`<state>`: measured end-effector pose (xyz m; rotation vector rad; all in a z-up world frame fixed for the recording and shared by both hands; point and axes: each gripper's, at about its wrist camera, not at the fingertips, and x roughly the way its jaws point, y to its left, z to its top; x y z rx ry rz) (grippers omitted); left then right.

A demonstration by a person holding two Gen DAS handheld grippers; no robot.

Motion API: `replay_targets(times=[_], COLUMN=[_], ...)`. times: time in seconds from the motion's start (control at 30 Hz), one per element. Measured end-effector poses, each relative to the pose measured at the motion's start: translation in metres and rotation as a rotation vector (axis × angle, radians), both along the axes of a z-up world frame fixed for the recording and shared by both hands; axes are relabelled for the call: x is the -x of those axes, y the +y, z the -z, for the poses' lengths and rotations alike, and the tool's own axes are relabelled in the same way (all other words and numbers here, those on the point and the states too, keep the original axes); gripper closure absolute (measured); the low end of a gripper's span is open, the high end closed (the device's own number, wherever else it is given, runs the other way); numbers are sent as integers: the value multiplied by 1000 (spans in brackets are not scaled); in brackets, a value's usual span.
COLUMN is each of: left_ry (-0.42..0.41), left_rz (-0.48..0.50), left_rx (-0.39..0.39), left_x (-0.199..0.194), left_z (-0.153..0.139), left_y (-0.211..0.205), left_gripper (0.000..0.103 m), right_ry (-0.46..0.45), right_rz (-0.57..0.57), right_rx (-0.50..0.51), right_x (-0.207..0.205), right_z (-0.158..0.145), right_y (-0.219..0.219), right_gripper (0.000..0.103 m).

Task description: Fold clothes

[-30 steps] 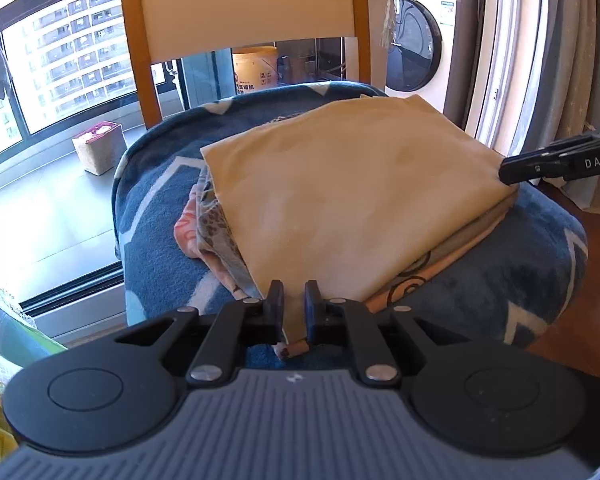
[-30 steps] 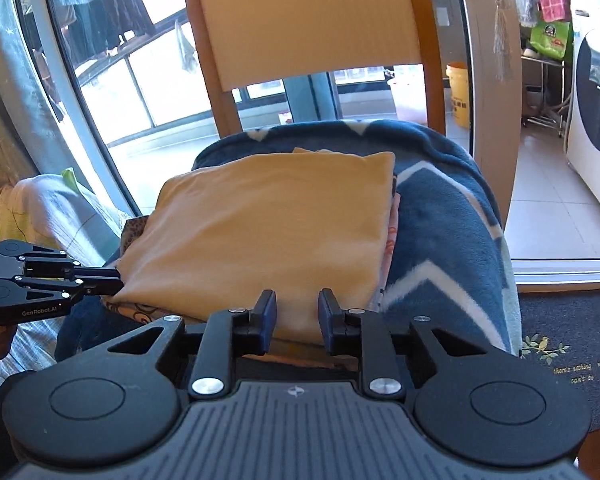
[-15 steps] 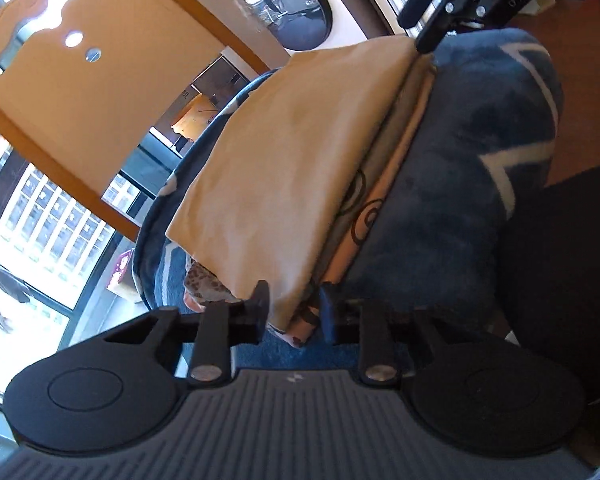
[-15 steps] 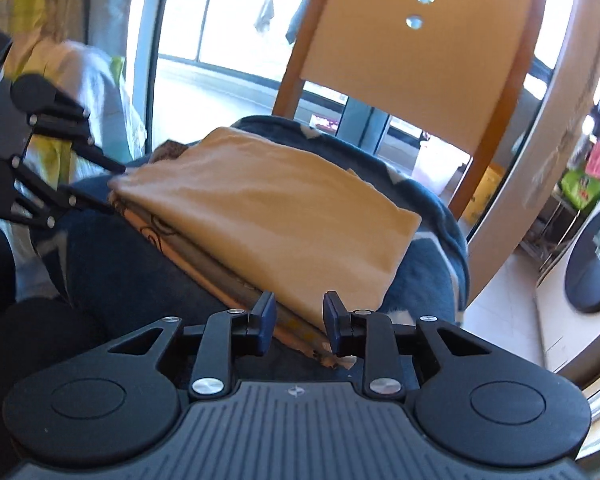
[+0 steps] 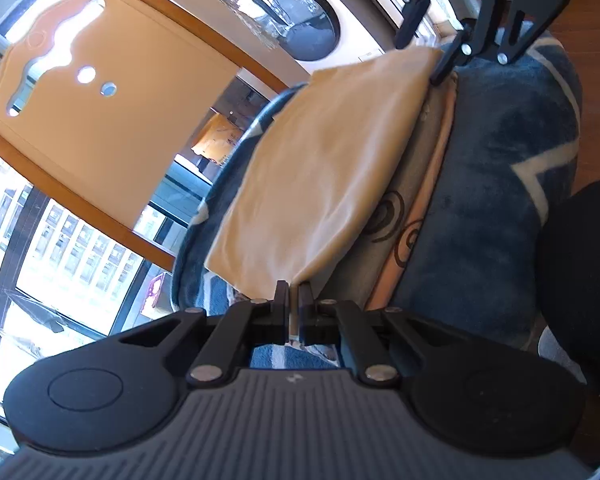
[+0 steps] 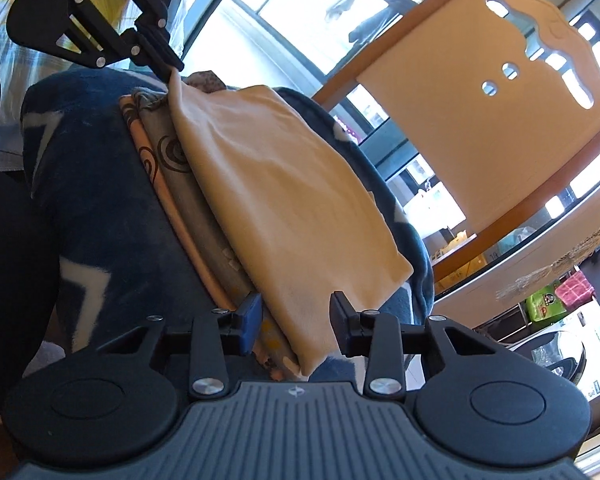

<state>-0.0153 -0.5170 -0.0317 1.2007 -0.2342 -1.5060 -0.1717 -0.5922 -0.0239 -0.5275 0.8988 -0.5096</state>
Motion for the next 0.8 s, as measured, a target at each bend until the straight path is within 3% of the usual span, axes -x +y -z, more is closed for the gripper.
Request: replay_targets(times=[0.1, 0.2, 0.27, 0.33, 0.43, 0.57, 0.8], left_ry=[-46, -62, -44, -63, -104, -92, 58], left_rz=[11, -7, -17, 6, 45, 38, -43], left_rx=[10, 107, 143, 96, 6, -1, -17], left_x=[2, 2, 1, 3, 7, 10, 1], left_z=[9, 1, -5, 4, 27, 35, 22], left_y=[-1, 1, 3, 7, 13, 19, 10], left_gripper=[101, 101, 101, 101, 101, 101, 99], right_ry=[40, 29, -18, -39, 18, 44, 26], right_rz=[-23, -35, -24, -14, -35, -40, 5], right_rx=[27, 53, 90, 94, 75, 81, 25], right_x=[-4, -1, 3, 4, 4, 6, 11], right_z=[5, 4, -1, -3, 11, 19, 15], right_y=[0, 1, 2, 4, 8, 10, 4], right_gripper=[75, 97, 98, 99, 99, 98, 91])
